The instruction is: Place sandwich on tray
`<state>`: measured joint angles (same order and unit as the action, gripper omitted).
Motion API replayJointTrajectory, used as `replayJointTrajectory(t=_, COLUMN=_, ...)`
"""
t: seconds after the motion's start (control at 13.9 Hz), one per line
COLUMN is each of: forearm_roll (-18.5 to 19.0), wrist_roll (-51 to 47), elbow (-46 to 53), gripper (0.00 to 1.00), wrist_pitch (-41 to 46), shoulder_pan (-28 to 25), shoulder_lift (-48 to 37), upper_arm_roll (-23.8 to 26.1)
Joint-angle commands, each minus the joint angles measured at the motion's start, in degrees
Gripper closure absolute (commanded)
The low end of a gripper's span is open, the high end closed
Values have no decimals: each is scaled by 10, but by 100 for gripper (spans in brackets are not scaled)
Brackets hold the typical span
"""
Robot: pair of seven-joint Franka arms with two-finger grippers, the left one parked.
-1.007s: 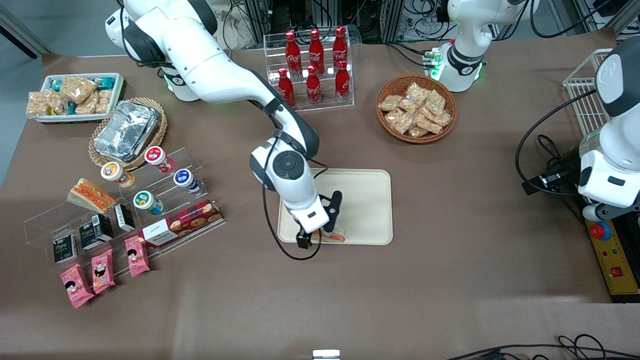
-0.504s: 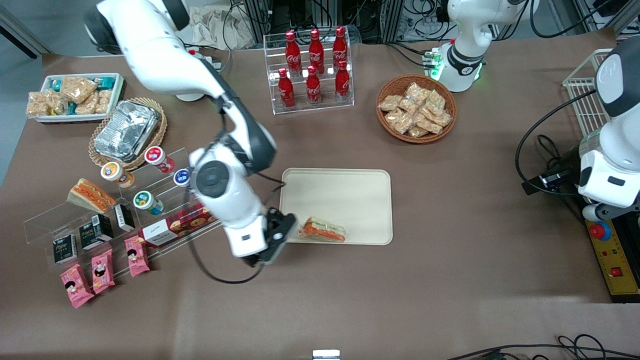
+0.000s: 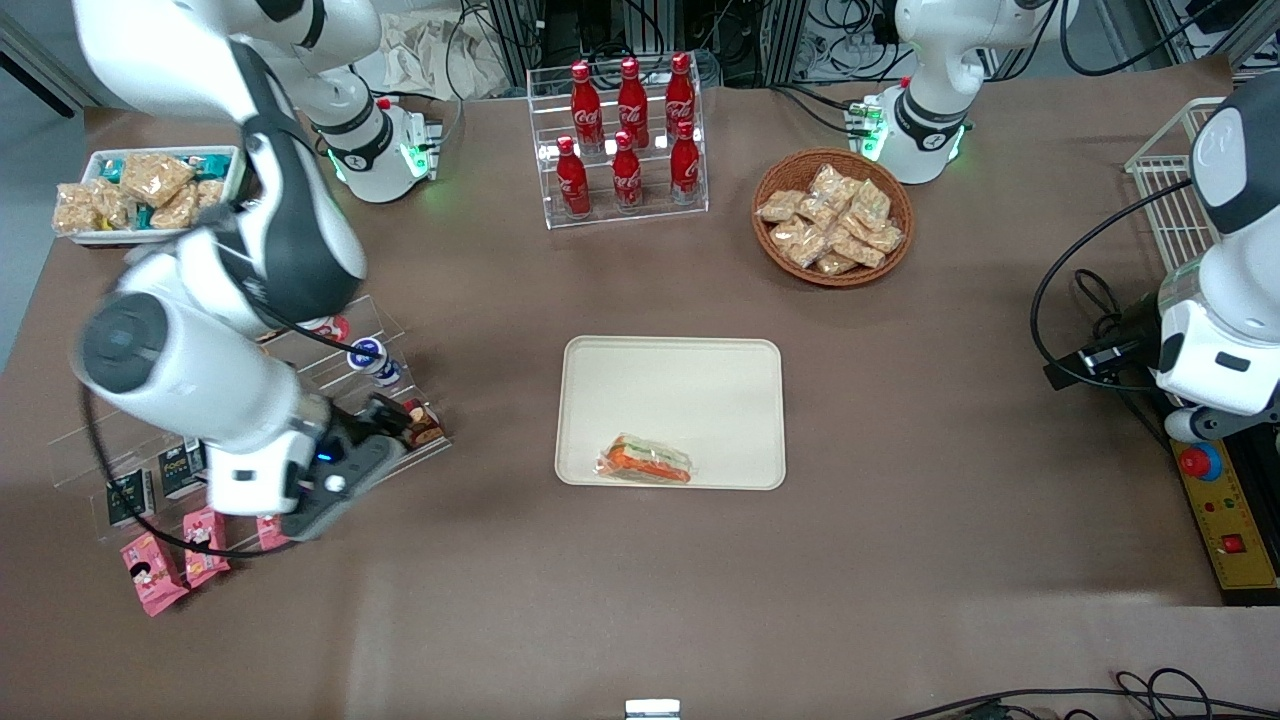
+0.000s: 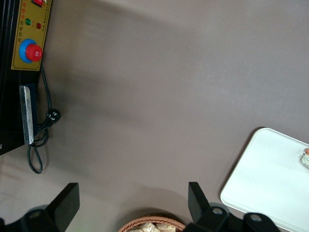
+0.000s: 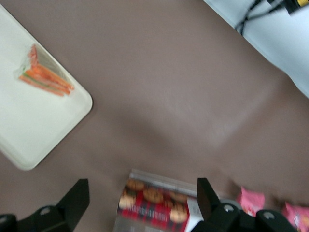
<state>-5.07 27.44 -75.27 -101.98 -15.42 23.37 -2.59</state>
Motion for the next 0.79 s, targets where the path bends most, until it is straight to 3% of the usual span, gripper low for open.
replayJointTrajectory(t=0.0, forearm_roll=-13, wrist_roll=-50, elbow=-21, gripper=1, wrist_pitch=80, shoulder_pan=21, shoulder_lift=-55, upper_arm_roll=-21)
replayJointTrajectory(t=0.36, forearm_roll=-14, wrist_roll=-73, elbow=-19, gripper=1, wrist_pitch=130, shoulder_pan=117, shoulder_lift=-94, upper_arm_roll=-29)
replayJointTrajectory(t=0.72, forearm_roll=2, wrist_roll=-133, elbow=-17, gripper=1, wrist_pitch=142, shoulder_pan=133, shoulder_lift=-107, upper_arm_roll=-58)
